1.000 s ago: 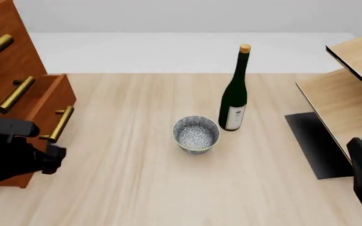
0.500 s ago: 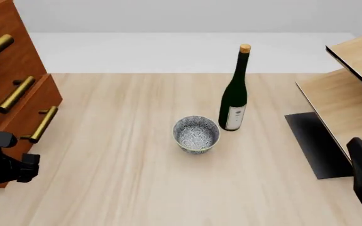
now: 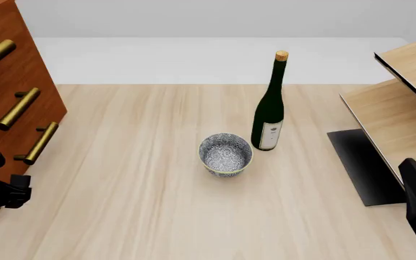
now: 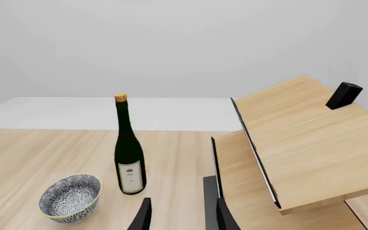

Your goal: Close the bottom drawer of the cabinet and open the top drawer.

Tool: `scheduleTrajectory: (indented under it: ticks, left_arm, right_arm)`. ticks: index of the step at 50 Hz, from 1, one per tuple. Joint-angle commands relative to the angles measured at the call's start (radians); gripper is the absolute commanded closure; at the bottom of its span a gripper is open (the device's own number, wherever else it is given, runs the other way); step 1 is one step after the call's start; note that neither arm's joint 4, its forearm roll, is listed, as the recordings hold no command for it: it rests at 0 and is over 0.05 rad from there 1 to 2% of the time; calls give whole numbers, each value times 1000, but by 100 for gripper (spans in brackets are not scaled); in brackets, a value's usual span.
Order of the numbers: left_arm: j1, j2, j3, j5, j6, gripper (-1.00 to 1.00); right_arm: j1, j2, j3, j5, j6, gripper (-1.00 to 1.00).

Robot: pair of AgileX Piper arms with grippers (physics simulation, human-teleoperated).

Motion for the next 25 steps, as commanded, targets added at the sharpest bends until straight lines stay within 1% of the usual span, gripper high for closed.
scheduleTrajectory:
  ticks: [1, 7, 11, 13, 15, 17, 19, 25]
  left_arm:
    - [-5, -10, -5, 8, 6, -100]
    - [-85, -18, -16, 44, -25, -100]
    - [-146, -25, -38, 79, -64, -100]
    - [-148, -32, -33, 81, -55, -100]
    - [-168, -26, -37, 87, -69, -100]
    - [-209, 2, -50, 95, -106, -100]
    - [-204, -5, -48, 96, -103, -100]
    - [-261, -16, -73, 125, -131, -100]
  right_arm:
    - [-1, 0, 0, 0, 0, -100]
    - [0, -1, 0, 1, -1, -100]
    - [-1, -1, 0, 1, -1, -100]
    - [-1, -2, 0, 2, 0, -100]
    - [-1, -2, 0, 1, 0, -100]
    - [-1, -2, 0, 1, 0, -100]
    - [0, -2, 0, 1, -1, -100]
    - [7, -2, 0, 1, -2, -100]
